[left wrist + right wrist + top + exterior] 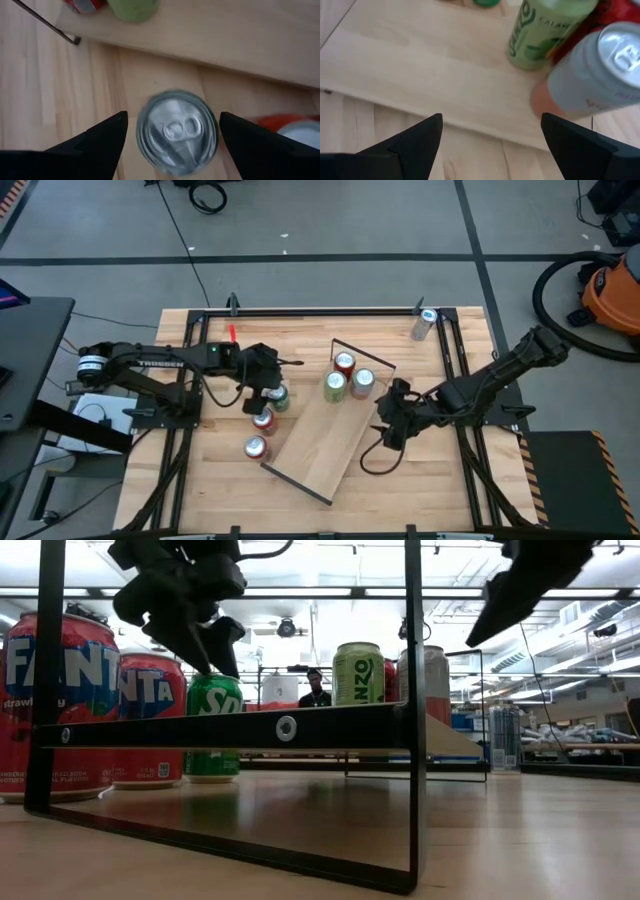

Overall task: Place canned beverage on shelf
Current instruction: Put the green soda can on the shelf

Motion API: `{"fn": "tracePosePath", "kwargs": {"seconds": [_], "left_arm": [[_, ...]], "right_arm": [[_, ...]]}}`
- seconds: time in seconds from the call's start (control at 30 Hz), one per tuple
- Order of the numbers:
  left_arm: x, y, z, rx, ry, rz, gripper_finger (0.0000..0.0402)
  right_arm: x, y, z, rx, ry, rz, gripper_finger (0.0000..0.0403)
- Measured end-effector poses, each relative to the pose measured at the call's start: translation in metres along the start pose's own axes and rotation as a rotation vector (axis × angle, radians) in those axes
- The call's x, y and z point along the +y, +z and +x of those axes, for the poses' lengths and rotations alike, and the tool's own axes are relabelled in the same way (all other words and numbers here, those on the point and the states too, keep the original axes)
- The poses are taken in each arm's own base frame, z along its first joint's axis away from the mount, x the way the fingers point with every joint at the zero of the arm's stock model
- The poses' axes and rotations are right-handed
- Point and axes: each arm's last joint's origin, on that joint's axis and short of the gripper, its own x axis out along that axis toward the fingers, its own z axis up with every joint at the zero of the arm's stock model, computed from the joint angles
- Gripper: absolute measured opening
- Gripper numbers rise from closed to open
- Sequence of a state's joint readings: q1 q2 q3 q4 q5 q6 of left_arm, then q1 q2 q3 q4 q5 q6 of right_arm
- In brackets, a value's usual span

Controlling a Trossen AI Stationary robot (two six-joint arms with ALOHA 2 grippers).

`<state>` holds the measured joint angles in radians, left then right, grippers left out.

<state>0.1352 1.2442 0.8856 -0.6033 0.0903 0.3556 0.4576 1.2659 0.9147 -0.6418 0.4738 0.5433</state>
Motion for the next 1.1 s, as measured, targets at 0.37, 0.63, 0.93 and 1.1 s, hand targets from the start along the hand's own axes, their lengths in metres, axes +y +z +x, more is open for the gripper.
{"fn": "tracePosePath", "kwargs": {"seconds": [0.37,0.63,0.93,1.1], "left_arm": [[0.0,-0.003,0.014,0.083,-0.021,0.019,0.0327],[0.001,-0.003,0.018,0.091,-0.025,0.018,0.0328],[0.0,-0.004,0.019,0.096,-0.036,0.005,0.0328],[0.0,-0.004,0.019,0.098,-0.038,0.013,0.0328]], "right_arm": [[0.003,-0.022,0.005,0.061,-0.02,0.064,0.0349],[0.004,-0.032,0.009,0.071,-0.02,0.085,0.0349],[0.006,-0.03,0.009,0.055,-0.001,0.107,0.0349],[0.006,-0.029,0.009,0.042,-0.009,0.109,0.0349]]}}
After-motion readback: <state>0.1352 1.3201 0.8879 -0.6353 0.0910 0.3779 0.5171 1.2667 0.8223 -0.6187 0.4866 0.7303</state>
